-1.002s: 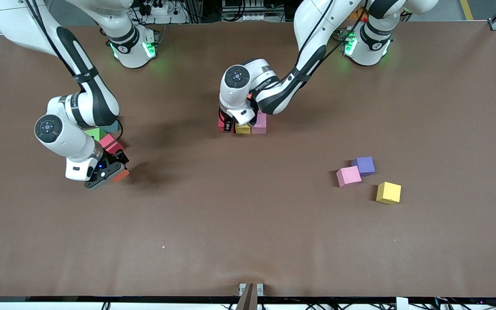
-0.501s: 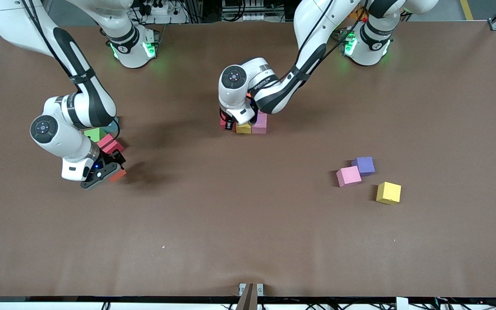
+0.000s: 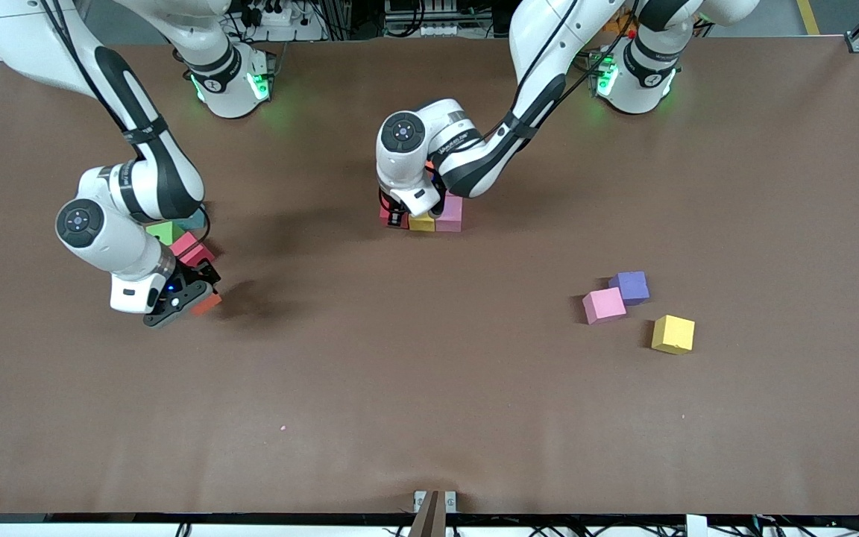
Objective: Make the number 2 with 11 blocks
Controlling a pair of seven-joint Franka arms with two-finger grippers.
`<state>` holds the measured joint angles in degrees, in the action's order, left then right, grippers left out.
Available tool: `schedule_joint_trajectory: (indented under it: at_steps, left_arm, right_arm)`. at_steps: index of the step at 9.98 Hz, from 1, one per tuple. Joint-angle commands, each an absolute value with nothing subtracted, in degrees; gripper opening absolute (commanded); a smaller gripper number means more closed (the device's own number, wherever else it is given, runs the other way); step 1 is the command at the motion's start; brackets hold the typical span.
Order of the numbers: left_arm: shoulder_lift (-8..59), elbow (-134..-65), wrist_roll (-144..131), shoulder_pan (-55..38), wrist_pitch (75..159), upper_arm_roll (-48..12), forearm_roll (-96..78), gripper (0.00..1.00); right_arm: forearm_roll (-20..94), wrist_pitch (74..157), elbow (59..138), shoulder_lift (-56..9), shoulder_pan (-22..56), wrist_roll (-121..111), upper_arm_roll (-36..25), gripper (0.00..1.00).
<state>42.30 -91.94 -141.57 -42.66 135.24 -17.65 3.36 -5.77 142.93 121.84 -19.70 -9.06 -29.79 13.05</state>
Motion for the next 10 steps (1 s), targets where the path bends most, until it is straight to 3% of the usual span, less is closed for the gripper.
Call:
schedule_joint_trajectory:
  at_steps: [1, 3, 4, 5, 10]
  left_arm:
    - [42.5, -91.1, -142.7, -42.9, 134.3, -17.6, 5.1, 0.62]
    - [43.0, -91.1, -142.6, -43.0, 134.6, -17.2, 5.2, 0.63]
    - [43.0, -91.1, -142.6, -43.0, 134.8, -17.2, 5.2, 0.7]
    - [43.0, -91.1, -142.6, -43.0, 134.9, -17.2, 5.2, 1.0]
    - [38.6, -91.1, -142.5, -42.3, 134.5, -17.2, 5.5, 1.0]
  right_arm:
    - [-5.2, 140.3, 121.3, -18.5, -8.9, -29.6, 13.2, 0.32]
    - [-5.2, 140.2, 121.2, -18.6, -8.9, -29.6, 13.1, 0.32]
    - [-5.2, 140.3, 121.2, -18.5, -8.9, -29.7, 13.1, 0.32]
    - [-5.2, 140.2, 121.2, -18.5, -8.9, -29.7, 13.1, 0.32]
    - [-5.2, 140.2, 121.2, -18.5, -8.9, -29.6, 13.2, 0.32]
